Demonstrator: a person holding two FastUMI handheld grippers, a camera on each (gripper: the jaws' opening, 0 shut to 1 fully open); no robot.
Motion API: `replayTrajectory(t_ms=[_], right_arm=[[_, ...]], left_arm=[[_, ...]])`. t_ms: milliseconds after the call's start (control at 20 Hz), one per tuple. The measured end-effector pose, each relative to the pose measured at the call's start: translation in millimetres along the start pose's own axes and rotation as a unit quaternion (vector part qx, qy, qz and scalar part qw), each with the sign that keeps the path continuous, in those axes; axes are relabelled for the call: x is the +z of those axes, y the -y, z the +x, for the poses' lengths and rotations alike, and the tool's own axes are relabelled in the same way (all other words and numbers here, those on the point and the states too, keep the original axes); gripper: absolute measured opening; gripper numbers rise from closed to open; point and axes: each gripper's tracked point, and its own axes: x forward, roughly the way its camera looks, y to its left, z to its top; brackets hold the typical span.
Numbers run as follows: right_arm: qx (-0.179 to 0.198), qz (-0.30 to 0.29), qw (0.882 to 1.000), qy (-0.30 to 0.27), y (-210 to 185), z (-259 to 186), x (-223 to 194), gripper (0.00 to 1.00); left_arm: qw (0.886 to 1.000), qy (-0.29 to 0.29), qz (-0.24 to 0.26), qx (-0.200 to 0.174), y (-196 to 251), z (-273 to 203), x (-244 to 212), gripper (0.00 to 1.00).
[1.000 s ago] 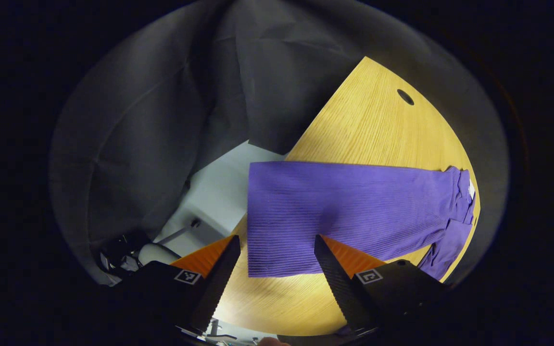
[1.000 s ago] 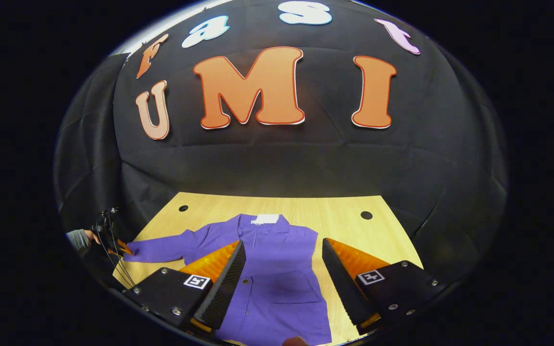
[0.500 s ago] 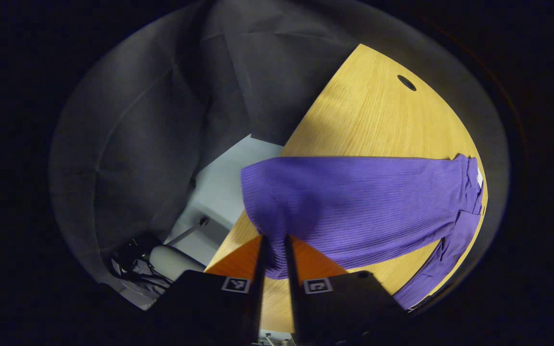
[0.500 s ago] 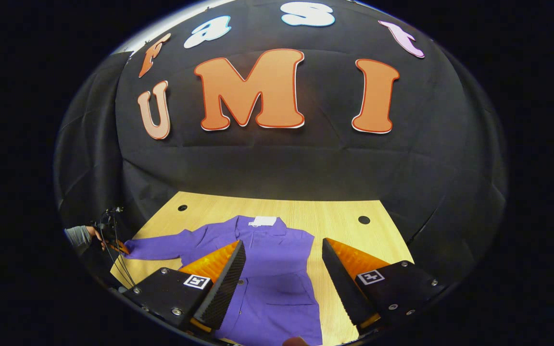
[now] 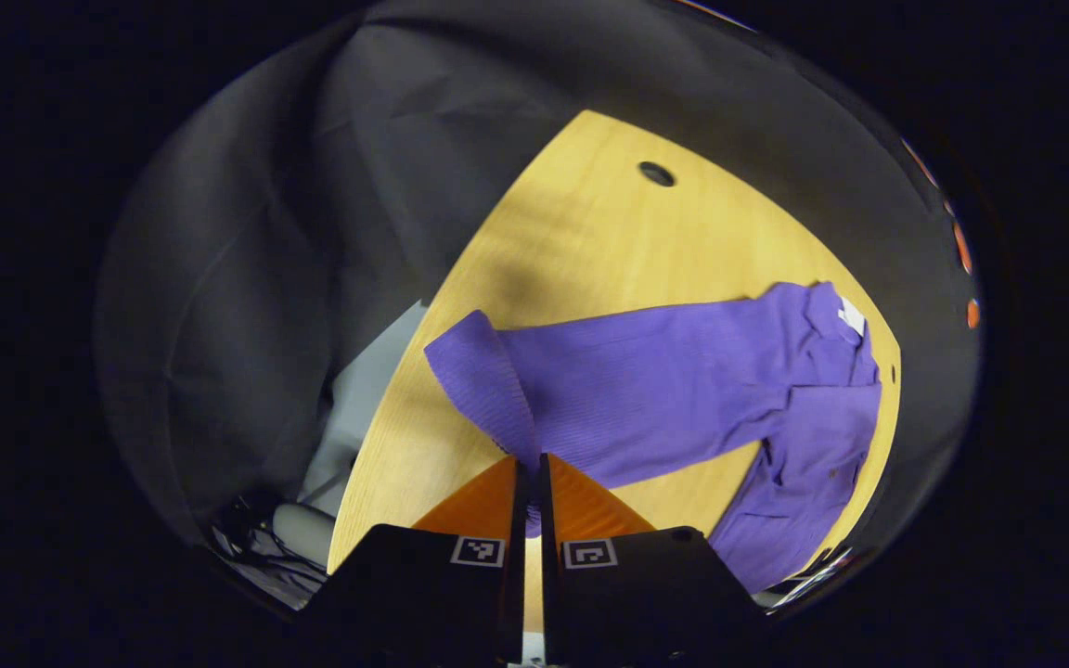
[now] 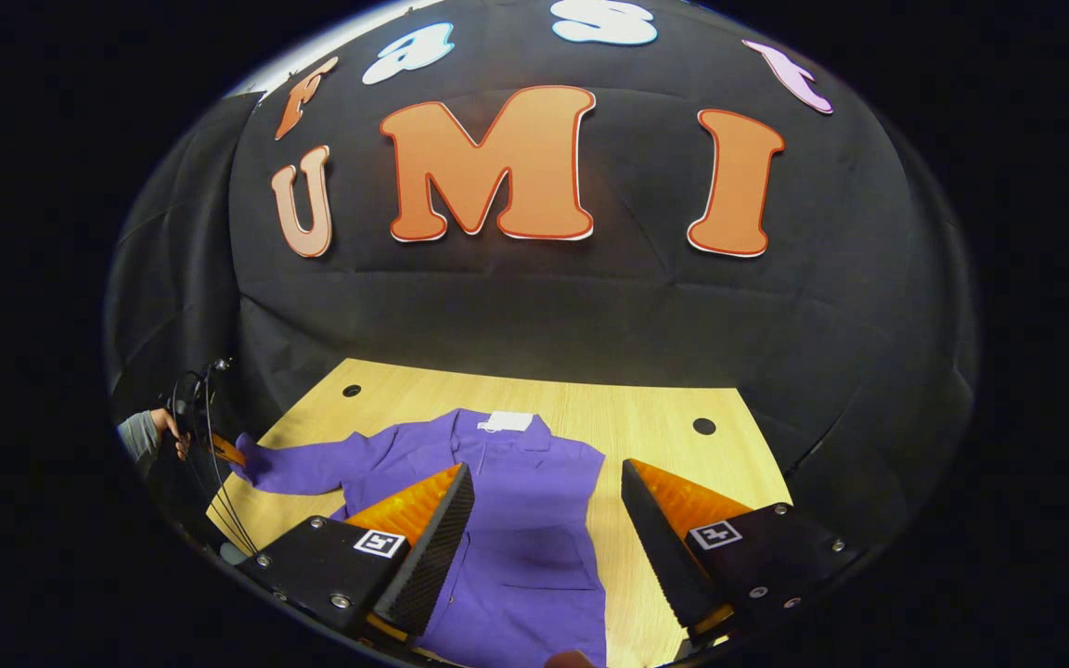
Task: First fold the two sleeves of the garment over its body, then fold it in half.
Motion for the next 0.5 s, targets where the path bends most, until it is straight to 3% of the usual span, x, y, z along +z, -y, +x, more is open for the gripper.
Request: replayTrajectory(t_ms=[100, 350, 500], right_arm=[[0.008, 0.003, 1.0, 0.009, -1.1, 0.5, 5.0, 0.95], [0.009, 0.017, 0.999, 0.032, 8.6, -1.0, 10.8, 0.95], [0.002, 0.019, 0.999, 0.034, 19.1, -6.8, 4.8, 0.95]], left_arm=[[0.998, 0.028, 0.041, -0.043, 45.7, -23.9, 10.6, 0.09], [0.985, 0.071, 0.13, -0.086, 130.3, -72.1, 37.0, 0.09], [0.976, 0.067, 0.174, -0.116, 188.3, -82.4, 36.0, 0.09]])
